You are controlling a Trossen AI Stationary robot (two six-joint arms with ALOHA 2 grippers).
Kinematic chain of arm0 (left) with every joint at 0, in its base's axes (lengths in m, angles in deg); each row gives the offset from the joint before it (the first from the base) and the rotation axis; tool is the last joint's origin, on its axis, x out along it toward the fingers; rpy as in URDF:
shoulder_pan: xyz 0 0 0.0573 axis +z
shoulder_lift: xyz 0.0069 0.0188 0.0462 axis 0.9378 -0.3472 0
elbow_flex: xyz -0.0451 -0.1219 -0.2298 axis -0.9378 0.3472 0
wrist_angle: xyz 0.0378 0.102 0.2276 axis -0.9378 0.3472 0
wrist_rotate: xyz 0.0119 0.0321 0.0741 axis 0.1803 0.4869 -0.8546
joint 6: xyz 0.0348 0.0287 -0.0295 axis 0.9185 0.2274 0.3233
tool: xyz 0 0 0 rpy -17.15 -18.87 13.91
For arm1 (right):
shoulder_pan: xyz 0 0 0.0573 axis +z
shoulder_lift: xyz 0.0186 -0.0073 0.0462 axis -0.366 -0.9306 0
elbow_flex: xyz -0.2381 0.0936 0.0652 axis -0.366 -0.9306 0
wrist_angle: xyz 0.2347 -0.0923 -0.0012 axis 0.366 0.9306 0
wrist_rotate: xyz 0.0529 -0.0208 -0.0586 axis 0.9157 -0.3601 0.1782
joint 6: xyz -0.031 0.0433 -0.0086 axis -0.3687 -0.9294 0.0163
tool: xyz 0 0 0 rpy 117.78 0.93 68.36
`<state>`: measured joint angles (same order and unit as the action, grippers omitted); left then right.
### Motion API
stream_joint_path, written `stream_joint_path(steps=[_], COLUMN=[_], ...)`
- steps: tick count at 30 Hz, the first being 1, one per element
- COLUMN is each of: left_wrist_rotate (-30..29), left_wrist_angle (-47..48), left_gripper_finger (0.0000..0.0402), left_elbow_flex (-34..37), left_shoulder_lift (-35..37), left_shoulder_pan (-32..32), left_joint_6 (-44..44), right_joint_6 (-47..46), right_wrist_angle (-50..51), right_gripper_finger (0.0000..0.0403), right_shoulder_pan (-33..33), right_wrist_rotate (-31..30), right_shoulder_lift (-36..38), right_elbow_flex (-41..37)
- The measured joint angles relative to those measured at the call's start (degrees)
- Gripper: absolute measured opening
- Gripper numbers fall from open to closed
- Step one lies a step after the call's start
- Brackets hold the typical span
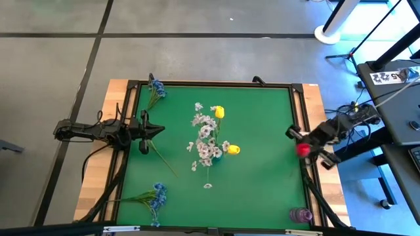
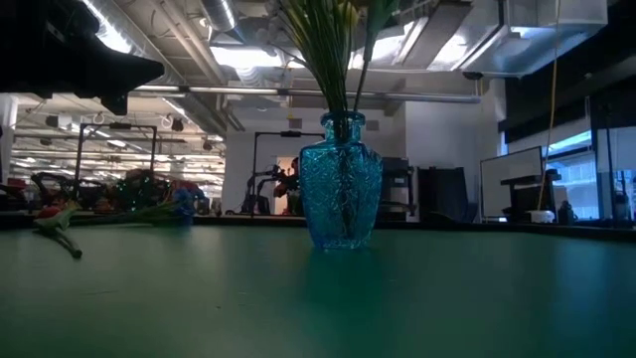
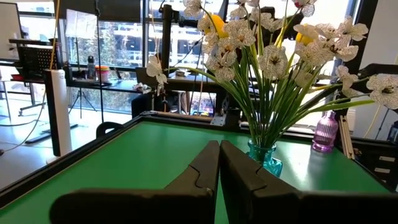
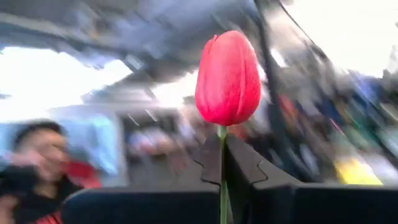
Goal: Sort flowers into vase by color
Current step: Put the top red flower into the purple vase
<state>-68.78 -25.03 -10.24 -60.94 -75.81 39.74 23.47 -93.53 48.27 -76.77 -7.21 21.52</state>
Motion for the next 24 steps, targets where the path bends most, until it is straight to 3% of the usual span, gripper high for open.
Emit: stream_joint_path(steps=[4,9,14,18,24], left_wrist_rotate=[0.0,0.0,0.0,0.0,0.0], left_wrist_angle=[0.0,0.0,0.1,0.0,0.0], left_gripper_finger=[0.001,0.001,0.001,0.001,0.001], left_elbow_flex=[0.0,0.0,0.0,0.0,0.0], left_shoulder_lift=[0.0,0.0,0.0,0.0,0.0], left_shoulder_pan=[0.0,0.0,0.0,0.0,0.0], left_joint_6=[0.0,0.0,0.0,0.0,0.0], right_joint_6=[0.1,5.4,13.0,13.1,12.7], right_wrist_angle=[-16.8,-28.1,-43.2,-42.8,-41.7], right_gripper_finger=[0.0002,0.0002,0.0001,0.0001,0.001], right_shoulder_pan=[6.7,18.2,26.4,30.9,38.4], right_wrist_rotate=[2.1,-9.4,-14.3,-16.5,-10.1], right_shoulder_lift=[-2.6,-6.5,-9.2,-10.2,-16.1], right_elbow_flex=[-6.8,-14.3,-12.2,-9.0,-4.7])
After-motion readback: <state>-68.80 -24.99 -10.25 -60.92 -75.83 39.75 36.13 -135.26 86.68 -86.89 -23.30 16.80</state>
